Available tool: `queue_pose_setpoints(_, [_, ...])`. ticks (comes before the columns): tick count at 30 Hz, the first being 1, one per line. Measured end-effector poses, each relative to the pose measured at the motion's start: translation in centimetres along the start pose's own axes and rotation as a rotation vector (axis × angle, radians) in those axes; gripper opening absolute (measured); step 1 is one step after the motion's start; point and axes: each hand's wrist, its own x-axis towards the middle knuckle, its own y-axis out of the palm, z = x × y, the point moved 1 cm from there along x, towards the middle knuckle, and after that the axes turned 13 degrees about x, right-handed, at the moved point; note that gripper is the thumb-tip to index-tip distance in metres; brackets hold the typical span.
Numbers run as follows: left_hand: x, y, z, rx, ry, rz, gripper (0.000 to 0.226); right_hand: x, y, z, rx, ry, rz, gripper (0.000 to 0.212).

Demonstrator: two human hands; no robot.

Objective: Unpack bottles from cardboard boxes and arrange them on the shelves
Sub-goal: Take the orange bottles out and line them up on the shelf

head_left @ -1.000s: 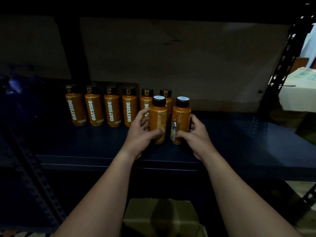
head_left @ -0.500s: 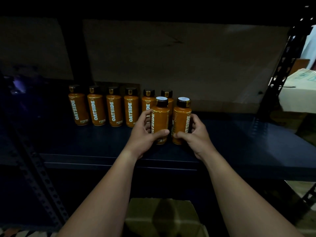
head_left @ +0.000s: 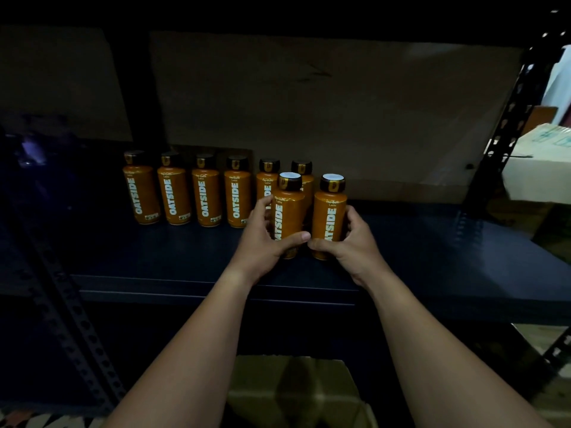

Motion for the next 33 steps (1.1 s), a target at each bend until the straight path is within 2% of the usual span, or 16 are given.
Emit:
queue_pose_setpoints(4, [0.0,-0.2,0.1,-0.071,-0.024,0.004,0.087,0.0,0.1,0.0,-0.004,-0.006,-0.007,0.083])
queue_pose_setpoints(9, [-0.1,-0.2,0.0,-0.038,-0.022,-0.018,0.089,-0.3,0.1,0.3,0.011,-0.012,0.001,0.080])
queue_pose_setpoints(14, [-0.3,0.0,-0.3,0.051,0.016,-0.052,0.087,-0.3,0.2,0.2,0.011,-0.004,-0.001,0.087])
queue_pose_setpoints(18, [-0.4,-0.1,-0.2,0.027,0.029,-0.105,0.088,-0.3,0.2,0.3,0.017,-0.016,0.001,0.091])
queue_pose_setpoints(25, [-0.5,0.5,-0.6,0.211,0.024,-0.161,0.090,-0.4,0.4,0.4,-0.032,-0.017,-0.017,0.081])
queue_pose_setpoints(29, [-0.4,1.7,-1.4,0.338,0.032,-0.162,0.091,-0.3,0.3,0.5,-0.104,-0.017,-0.061,0.089])
queue_pose_setpoints(33, [0.0,4.0,-1.8,0.318,0.010,-0.231,0.085,-0.8,-1.2,1.0,-0.183,-0.036,-0.099,0.095])
